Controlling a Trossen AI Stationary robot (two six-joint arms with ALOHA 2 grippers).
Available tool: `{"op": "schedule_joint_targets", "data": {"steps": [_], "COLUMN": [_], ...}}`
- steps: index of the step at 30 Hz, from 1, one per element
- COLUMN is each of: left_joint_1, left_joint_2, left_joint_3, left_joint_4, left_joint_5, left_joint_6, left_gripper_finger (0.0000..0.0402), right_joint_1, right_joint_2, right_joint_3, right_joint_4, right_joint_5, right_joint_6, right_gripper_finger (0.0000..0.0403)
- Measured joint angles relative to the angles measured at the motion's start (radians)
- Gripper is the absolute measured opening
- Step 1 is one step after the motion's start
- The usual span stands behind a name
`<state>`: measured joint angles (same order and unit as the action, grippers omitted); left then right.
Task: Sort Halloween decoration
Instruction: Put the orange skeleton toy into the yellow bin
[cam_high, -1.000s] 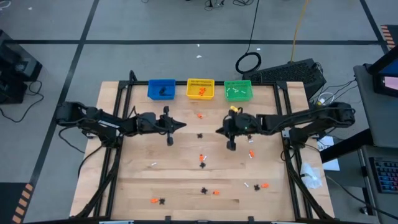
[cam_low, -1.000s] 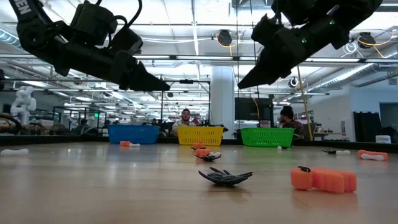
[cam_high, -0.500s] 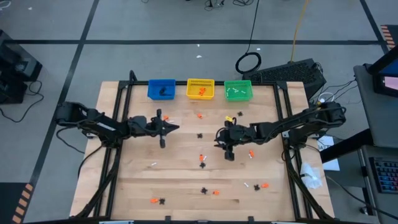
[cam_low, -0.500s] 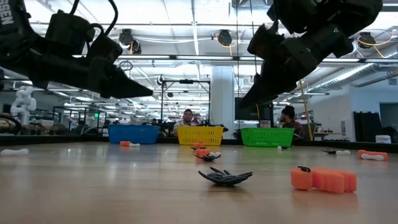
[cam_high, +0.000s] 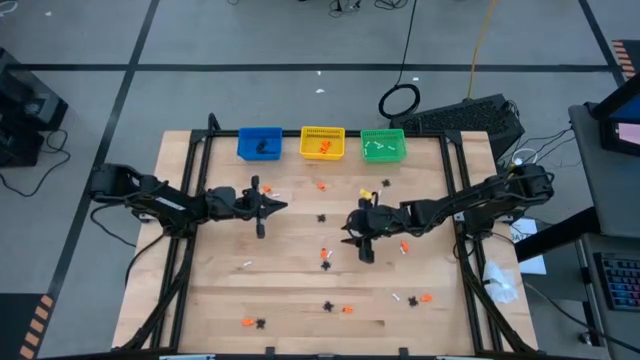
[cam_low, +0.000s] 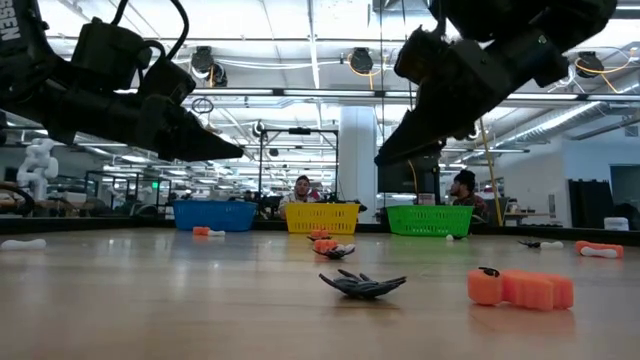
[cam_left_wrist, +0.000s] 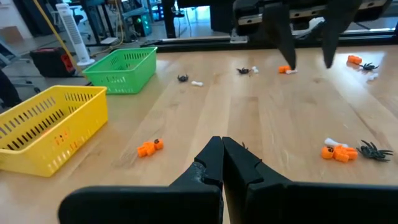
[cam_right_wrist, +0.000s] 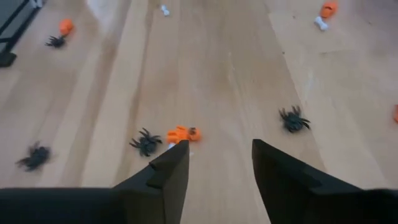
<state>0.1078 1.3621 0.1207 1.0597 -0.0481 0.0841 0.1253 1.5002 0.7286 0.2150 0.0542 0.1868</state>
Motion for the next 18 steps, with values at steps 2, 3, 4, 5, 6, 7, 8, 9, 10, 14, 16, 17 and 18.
{"op": "schedule_joint_targets", "data": {"steps": [2,3,4,5,6,7,8,9,10,14,16,17,18], "left_joint_1": [0.0,0.0,0.0,0.0,0.0,0.0,0.0,0.0,0.0,-0.005,-0.01,-0.012,-0.013], "left_joint_2": [0.0,0.0,0.0,0.0,0.0,0.0,0.0,0.0,0.0,0.0,0.0,0.0,0.0], "left_joint_3": [0.0,0.0,0.0,0.0,0.0,0.001,0.001,0.001,0.001,0.001,0.001,0.001,0.001], "left_joint_4": [0.0,-0.001,-0.003,-0.005,-0.007,-0.01,-0.012,-0.013,-0.013,-0.013,-0.014,-0.014,-0.014], "left_joint_5": [0.0,0.0,0.0,0.0,0.0,0.0,0.0,0.0,0.0,0.0,0.0,0.0,0.0], "left_joint_6": [0.0,0.0,0.0,0.0,-0.001,-0.001,-0.001,-0.001,-0.001,-0.001,0.0,0.0,0.0], "left_gripper_finger": [0.0,0.0,0.0,0.0,0.0,0.0,0.0,0.0,0.0,0.0,0.0,0.0,0.0], "right_joint_1": [0.014,0.02,0.027,0.033,0.039,0.045,0.051,0.057,0.063,0.091,0.104,0.11,0.117], "right_joint_2": [0.0,0.0,0.0,0.001,0.001,0.0,0.0,0.0,0.0,0.0,0.0,0.0,0.0], "right_joint_3": [0.034,0.056,0.078,0.1,0.121,0.137,0.15,0.158,0.166,0.18,0.18,0.18,0.18], "right_joint_4": [-0.075,-0.13,-0.181,-0.219,-0.251,-0.269,-0.278,-0.279,-0.28,-0.28,-0.289,-0.297,-0.301], "right_joint_5": [-0.001,0.001,0.001,0.001,0.001,0.001,0.001,0.001,-0.003,-0.007,-0.005,-0.005,-0.004], "right_joint_6": [0.017,0.025,0.033,0.039,0.041,0.041,0.041,0.041,0.041,0.05,0.08,0.095,0.109], "right_gripper_finger": [0.0166,0.0166,0.0165,0.0165,0.0164,0.0164,0.0164,0.0164,0.0164,0.0164,0.0164,0.0164,0.0164]}}
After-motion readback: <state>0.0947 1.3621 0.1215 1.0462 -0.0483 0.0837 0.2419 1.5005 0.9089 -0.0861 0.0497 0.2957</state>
